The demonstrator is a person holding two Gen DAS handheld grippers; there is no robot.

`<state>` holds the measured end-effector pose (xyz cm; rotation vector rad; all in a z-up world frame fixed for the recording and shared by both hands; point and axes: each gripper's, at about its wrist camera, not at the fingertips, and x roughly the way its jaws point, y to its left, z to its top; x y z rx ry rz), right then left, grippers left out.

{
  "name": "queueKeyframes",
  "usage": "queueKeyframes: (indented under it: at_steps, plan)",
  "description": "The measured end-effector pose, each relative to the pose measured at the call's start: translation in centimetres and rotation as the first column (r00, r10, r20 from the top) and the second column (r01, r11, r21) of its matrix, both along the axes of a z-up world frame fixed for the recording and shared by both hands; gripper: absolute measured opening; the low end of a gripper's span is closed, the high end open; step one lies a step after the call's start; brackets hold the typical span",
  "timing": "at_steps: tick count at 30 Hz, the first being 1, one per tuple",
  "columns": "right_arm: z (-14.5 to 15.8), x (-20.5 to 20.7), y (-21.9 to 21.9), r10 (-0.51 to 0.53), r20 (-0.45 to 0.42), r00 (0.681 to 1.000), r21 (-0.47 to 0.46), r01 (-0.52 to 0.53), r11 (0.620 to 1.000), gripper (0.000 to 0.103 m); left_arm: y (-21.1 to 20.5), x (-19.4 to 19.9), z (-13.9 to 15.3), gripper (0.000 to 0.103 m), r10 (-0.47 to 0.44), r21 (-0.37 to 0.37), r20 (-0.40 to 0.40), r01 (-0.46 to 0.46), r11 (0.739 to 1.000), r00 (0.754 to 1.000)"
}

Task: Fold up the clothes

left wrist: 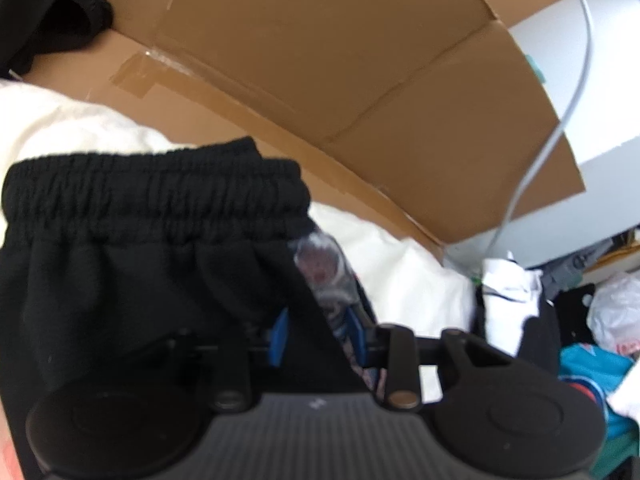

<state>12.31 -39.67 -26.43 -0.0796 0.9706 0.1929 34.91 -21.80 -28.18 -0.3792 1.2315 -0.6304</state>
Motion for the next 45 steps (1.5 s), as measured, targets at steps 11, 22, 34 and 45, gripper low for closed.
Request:
queueKeyframes:
  at_steps: [11,22,34,45]
  plan:
    - [-4.3,2.6,-2.1,-0.062,-0.073,0.995,-0.020,0.061,0.998,0.009,-0.2,1.8,-2.2,0.025,0.032,0.004,-0.005,-0.032,0.999,0.999]
    - [-2.6,0.6,-3.7,-0.114,-0.105,0.988,0.034,0.118,0.992,0.035,3.0,-1.1,2.2,0.049,-0.043,0.049,0.054,0.041,0.998,0.998]
    - [-0.3,-3.3,-2.2,-0.081,-0.113,0.990,0.029,0.085,0.996,0.041,17.1,-13.7,4.5,0.051,-0.103,0.169,-0.033,0.107,0.980,0.994]
    - [-0.2,-6.4,-2.2,-0.161,-0.149,0.976,0.035,0.168,0.985,0.041,21.3,-20.0,2.3,0.050,-0.080,0.179,-0.097,0.096,0.979,0.992]
